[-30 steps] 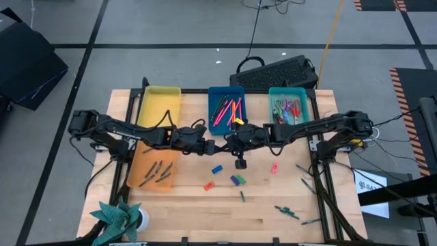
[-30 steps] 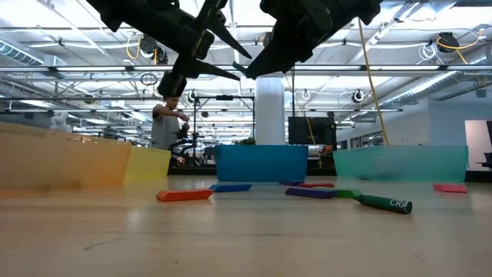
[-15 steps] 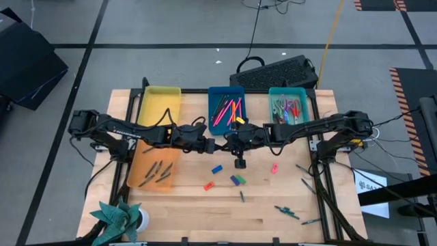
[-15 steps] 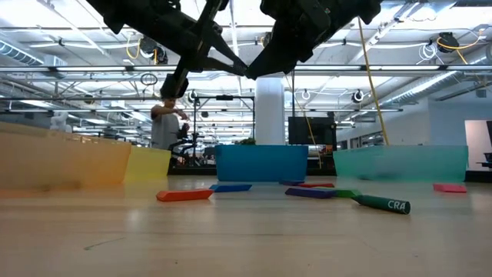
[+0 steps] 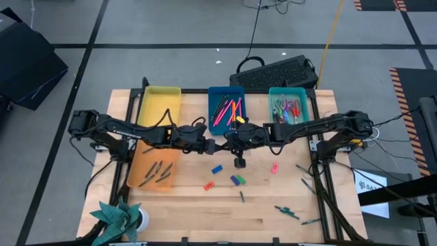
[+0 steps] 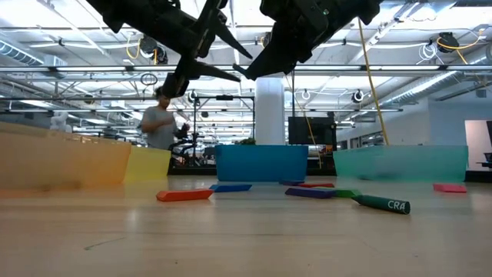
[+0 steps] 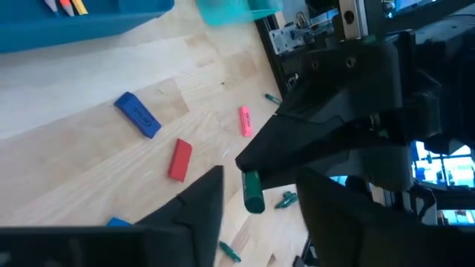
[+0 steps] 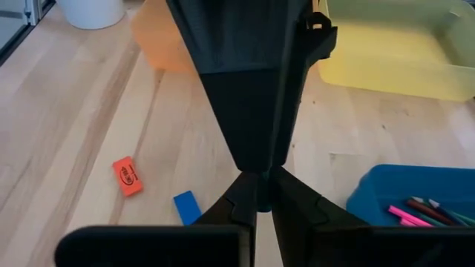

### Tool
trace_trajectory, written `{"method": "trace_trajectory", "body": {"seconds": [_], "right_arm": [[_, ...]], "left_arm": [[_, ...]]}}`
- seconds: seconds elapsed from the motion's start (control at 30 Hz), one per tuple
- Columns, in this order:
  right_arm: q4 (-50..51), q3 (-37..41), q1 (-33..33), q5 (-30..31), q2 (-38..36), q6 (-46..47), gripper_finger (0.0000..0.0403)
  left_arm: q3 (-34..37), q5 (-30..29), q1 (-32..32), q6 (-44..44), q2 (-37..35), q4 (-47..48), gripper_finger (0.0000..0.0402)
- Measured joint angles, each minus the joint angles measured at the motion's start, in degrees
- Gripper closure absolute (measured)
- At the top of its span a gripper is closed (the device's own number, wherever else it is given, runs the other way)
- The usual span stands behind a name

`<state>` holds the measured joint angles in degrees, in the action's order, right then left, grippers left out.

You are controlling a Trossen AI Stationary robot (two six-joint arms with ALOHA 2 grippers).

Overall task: Sort crayons/erasers/pens/pencils in bins
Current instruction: Put the green crayon into the orange bin

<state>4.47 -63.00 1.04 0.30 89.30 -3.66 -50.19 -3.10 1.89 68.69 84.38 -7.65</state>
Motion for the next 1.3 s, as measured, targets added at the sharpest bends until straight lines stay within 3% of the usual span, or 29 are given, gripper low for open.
{"method": "trace_trajectory", "body": {"seconds": [0.27, 0.47, 0.7, 0.87, 1.03, 1.2, 1.3], "right_arm": [[0.1, 0.0, 0.0, 0.1, 0.0, 0.0, 0.0383], [0.1, 0.0, 0.1, 1.3, 0.0, 0.0, 0.0365], [2.9, 0.0, 0.7, 1.5, -1.8, 0.0, 0.0276], [14.9, -0.1, 1.9, 1.4, -5.5, 0.1, 0.0229], [28.9, 0.0, 6.4, 2.3, -7.7, 1.3, 0.0219], [34.7, 0.0, 14.1, 4.6, -7.4, 5.7, 0.0219], [34.8, 0.0, 18.6, 4.3, -7.0, 14.5, 0.0219]], "left_arm": [[0.0, 0.4, 0.0, -2.1, 0.0, 0.5, 0.0374], [0.0, 0.0, 0.0, -2.5, 0.0, 0.6, 0.0373], [0.0, 0.0, 0.1, -5.2, -3.0, 6.6, 0.038], [-0.1, -0.1, 3.2, -5.2, -11.5, 24.2, 0.038], [-0.1, 0.0, 11.8, 0.0, -20.6, 49.4, 0.038], [-0.1, -2.8, 20.6, 7.6, -22.4, 71.9, 0.038], [0.0, -4.9, 22.8, 9.0, -20.7, 79.4, 0.0379]]}}
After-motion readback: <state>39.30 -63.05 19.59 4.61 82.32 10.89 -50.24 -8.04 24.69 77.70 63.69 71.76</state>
